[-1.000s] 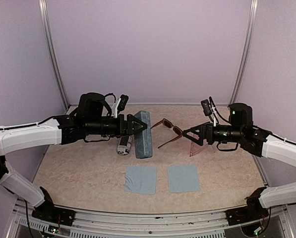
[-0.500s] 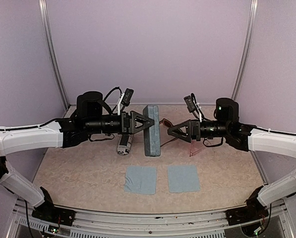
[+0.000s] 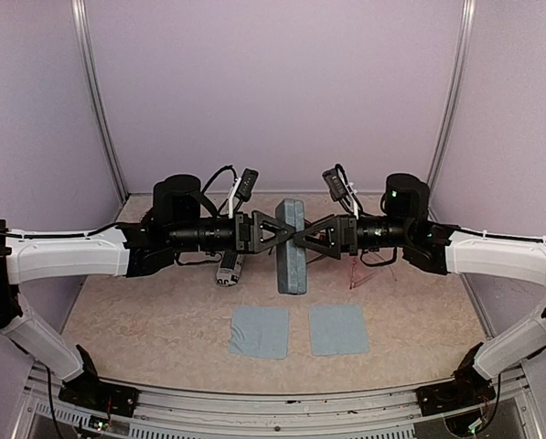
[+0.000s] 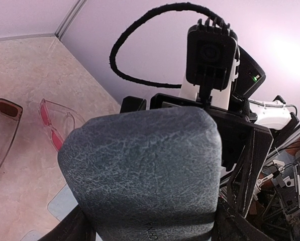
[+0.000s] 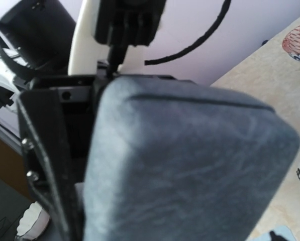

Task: Organize the sunglasses
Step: Open the sunglasses case.

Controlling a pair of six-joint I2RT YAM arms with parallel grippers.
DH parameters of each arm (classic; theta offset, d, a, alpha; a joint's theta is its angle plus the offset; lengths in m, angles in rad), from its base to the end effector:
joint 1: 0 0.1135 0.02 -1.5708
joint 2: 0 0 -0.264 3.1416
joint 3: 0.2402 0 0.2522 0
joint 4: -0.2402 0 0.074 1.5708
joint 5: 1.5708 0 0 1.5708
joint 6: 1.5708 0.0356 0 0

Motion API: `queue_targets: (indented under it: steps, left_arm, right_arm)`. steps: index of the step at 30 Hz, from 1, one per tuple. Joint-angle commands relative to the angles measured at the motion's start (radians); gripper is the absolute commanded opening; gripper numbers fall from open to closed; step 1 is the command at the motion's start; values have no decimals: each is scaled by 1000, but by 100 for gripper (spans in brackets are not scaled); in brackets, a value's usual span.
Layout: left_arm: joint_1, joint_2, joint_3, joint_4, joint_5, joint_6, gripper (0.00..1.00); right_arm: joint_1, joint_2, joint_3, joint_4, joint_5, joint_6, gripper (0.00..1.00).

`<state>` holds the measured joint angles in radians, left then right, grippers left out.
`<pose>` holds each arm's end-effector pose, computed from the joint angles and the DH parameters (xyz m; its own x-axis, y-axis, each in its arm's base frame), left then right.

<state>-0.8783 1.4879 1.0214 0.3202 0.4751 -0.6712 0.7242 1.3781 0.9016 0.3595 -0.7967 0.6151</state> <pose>0.2099 -0.2786 0.3046 -0.6782 -0.0486 -0.7332 0.7043 0.2416 -0.6675 0.2175 0.2263 0.3020 -0.6456 -0.0325 -0.7630 -0.7623 0.0880 0.6413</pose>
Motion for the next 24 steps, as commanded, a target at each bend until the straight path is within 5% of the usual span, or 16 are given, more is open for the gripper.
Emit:
queue_targets:
  steps: [1, 10, 24]
  left_arm:
    - [-7, -10, 25, 72, 19, 5, 0]
    - [-7, -24, 19, 71, 23, 4, 0]
    - [-9, -44, 5, 83, 46, 8, 0]
  right_arm:
    - [12, 15, 28, -40, 46, -20, 99]
    - [12, -1, 7, -119, 157, -59, 95]
    - [12, -63, -9, -305, 540, -93, 87]
